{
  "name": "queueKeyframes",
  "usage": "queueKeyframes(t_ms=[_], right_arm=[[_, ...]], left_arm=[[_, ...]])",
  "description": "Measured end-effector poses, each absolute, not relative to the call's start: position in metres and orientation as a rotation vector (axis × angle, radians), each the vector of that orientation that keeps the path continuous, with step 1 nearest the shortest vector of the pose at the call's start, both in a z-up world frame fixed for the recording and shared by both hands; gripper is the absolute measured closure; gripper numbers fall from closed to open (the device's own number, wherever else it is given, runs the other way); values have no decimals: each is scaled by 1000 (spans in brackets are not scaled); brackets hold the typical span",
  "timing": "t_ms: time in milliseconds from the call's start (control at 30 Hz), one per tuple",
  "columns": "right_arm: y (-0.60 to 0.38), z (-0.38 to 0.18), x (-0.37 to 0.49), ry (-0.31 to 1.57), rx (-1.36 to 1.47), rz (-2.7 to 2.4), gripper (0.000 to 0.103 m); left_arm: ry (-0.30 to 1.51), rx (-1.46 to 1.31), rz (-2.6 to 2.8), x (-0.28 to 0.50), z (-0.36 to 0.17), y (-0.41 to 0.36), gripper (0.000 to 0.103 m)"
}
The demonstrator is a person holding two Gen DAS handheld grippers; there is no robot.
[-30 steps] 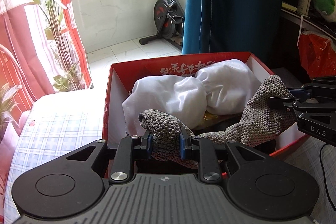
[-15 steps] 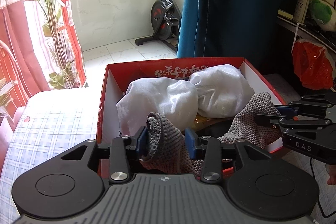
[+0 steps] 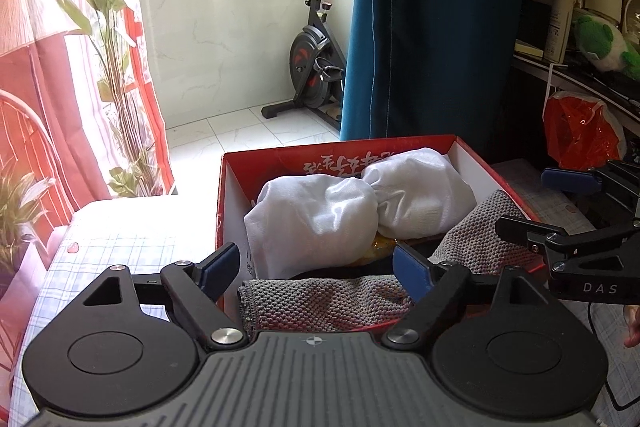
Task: Organize soft objects
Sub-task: 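Move both grippers down to the black glove beside the red box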
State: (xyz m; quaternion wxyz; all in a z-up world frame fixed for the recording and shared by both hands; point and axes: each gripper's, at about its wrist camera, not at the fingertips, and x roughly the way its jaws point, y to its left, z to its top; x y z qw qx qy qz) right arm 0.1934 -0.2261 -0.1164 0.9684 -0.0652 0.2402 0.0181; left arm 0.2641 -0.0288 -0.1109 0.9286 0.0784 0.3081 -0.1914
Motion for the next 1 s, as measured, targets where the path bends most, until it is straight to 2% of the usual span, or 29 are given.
queueKeyframes(t_ms=[233, 600, 733, 867, 1000], right_arm=[[-218, -124, 149, 440, -111, 90, 20], [-207, -179, 117, 552, -75, 154, 21], [-208, -196, 119, 584, -47, 154, 28], [-208, -206, 124, 613, -12, 168, 36], [-211, -216, 134, 613, 62, 153, 40]], left_arm=[[545, 149, -386, 220, -109, -12, 18], [631, 124, -378, 196, -149, 9, 18], [701, 128, -362, 205, -173, 9, 20], [740, 112, -363, 215, -189, 7, 31], [757, 87, -355, 222, -205, 7, 34]])
